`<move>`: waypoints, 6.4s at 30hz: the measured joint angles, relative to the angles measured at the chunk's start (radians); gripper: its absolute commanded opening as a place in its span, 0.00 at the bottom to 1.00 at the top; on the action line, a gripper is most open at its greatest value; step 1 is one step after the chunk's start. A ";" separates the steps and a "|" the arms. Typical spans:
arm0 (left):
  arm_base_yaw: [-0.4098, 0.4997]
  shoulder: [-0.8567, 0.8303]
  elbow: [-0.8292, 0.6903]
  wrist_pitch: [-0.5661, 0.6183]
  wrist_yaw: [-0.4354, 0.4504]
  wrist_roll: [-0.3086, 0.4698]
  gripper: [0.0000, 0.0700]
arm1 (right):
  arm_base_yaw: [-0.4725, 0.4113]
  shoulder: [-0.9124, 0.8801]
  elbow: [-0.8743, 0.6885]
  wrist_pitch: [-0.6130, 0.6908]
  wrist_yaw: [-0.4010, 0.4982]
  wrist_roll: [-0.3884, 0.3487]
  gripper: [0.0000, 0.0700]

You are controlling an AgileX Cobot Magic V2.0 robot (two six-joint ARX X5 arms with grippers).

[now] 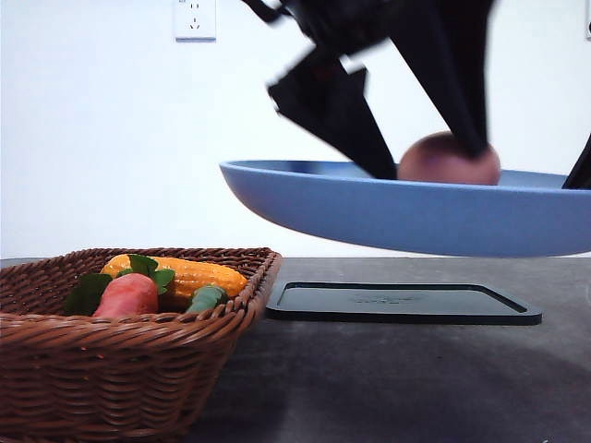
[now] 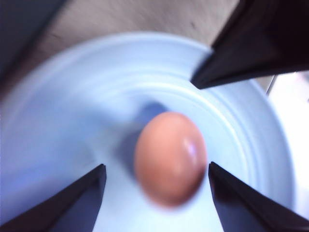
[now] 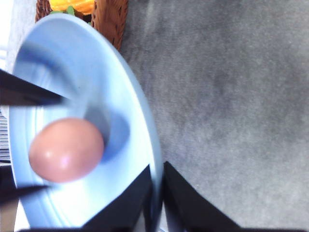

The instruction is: Transfer egg from basket to plate and serve

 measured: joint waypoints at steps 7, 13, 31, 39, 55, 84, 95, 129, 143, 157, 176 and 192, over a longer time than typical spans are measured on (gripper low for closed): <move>0.051 -0.228 0.000 -0.063 0.000 -0.002 0.61 | -0.027 0.107 0.000 0.016 0.000 -0.010 0.00; 0.087 -0.423 0.000 -0.100 -0.076 -0.003 0.61 | -0.074 0.254 0.056 0.068 0.001 -0.036 0.00; 0.103 -0.871 0.000 -0.137 -0.259 0.009 0.61 | -0.204 0.879 0.652 0.108 0.011 -0.112 0.00; 0.103 -0.900 0.001 -0.181 -0.260 0.000 0.61 | -0.207 1.095 0.794 0.106 0.025 -0.105 0.00; 0.103 -0.876 0.001 -0.191 -0.260 -0.002 0.61 | -0.205 1.137 0.822 0.102 0.138 -0.102 0.37; 0.324 -0.417 -0.006 -0.140 -0.494 0.136 0.00 | -0.085 0.615 0.921 -0.229 0.397 -0.246 0.00; 0.656 -0.487 -0.281 0.064 -0.282 0.120 0.00 | 0.211 0.346 0.678 -0.134 0.609 -0.288 0.00; 0.626 -0.941 -0.864 0.495 -0.198 -0.102 0.00 | 0.281 -0.032 -0.069 0.595 0.724 -0.260 0.00; 0.833 -1.515 -0.961 0.438 -0.198 -0.003 0.00 | 0.281 -0.032 -0.069 0.595 0.725 -0.260 0.00; 1.033 -1.627 -1.326 0.445 -0.198 -0.052 0.00 | 0.282 -0.032 -0.069 0.595 0.725 -0.260 0.00; 1.033 -1.627 -1.372 0.549 -0.197 -0.056 0.00 | 0.281 -0.032 -0.069 0.595 0.725 -0.260 0.00; 1.033 -1.627 -1.372 0.549 -0.196 -0.056 0.00 | 0.279 -0.055 -0.069 0.581 0.737 -0.262 0.00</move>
